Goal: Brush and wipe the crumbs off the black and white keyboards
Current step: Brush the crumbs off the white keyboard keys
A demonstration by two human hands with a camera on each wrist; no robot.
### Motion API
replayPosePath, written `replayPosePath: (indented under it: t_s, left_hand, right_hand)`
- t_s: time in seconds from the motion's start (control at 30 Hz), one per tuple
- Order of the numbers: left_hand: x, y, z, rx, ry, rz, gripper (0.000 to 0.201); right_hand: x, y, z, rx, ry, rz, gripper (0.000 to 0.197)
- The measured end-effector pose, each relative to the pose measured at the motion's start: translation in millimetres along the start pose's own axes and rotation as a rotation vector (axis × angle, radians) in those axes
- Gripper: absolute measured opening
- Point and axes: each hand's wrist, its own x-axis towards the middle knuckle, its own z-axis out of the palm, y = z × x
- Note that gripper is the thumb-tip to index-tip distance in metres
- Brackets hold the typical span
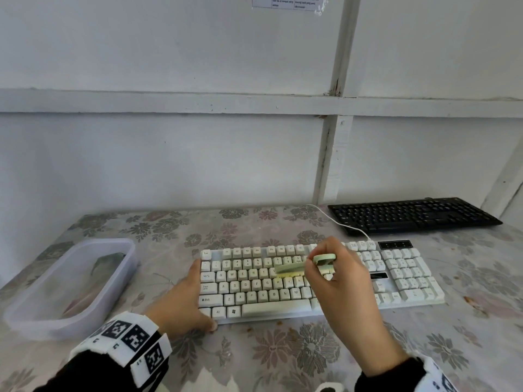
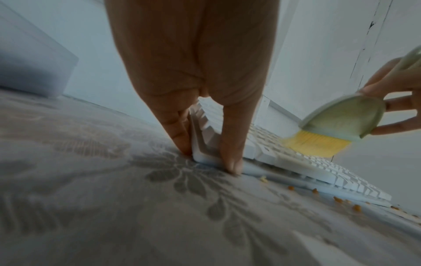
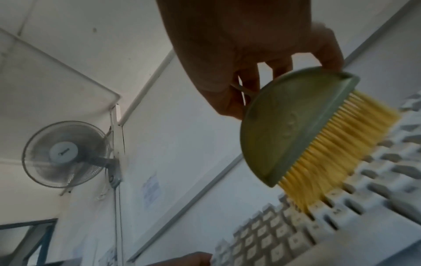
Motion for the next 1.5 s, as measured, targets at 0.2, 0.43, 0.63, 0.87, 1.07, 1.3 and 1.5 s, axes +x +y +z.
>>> replayPosePath:
  t_s: [0.2, 0.43, 0.63, 0.87, 1.07, 1.3, 1.5]
  left_hand:
    - [0, 2, 0, 0.006, 0.001, -0.001, 0.12]
    - [0, 2, 0, -0.006, -0.001, -0.001, 0.121]
    - [0, 0, 1, -0.008, 0.005, -0.009, 0.124]
    - [1, 0, 1, -0.02, 0.002, -0.008, 0.122]
    - [1, 0, 1, -0.024, 0.003, -0.012, 0.12]
    - [-1, 2, 1, -0.016, -0.005, -0.017, 0.119]
    - [0, 1, 1, -0.031, -0.004, -0.018, 0.12]
  right_hand:
    - [4, 13, -9, 0.005, 0.001, 0.049, 0.026]
    - [4, 19, -24, 0.134, -0.018, 0.095, 0.017]
    - [7, 21, -36, 0.145, 0.006, 0.085, 0.017]
    - [10, 37, -49, 0.118, 0.038, 0.133, 0.02]
    - [9, 37, -58, 0.102, -0.028, 0.093, 0.016]
    - [14, 41, -71, 0.065, 0.031, 0.076, 0.014]
    - [19, 57, -86, 0.027, -0.015, 0.145, 0.015]
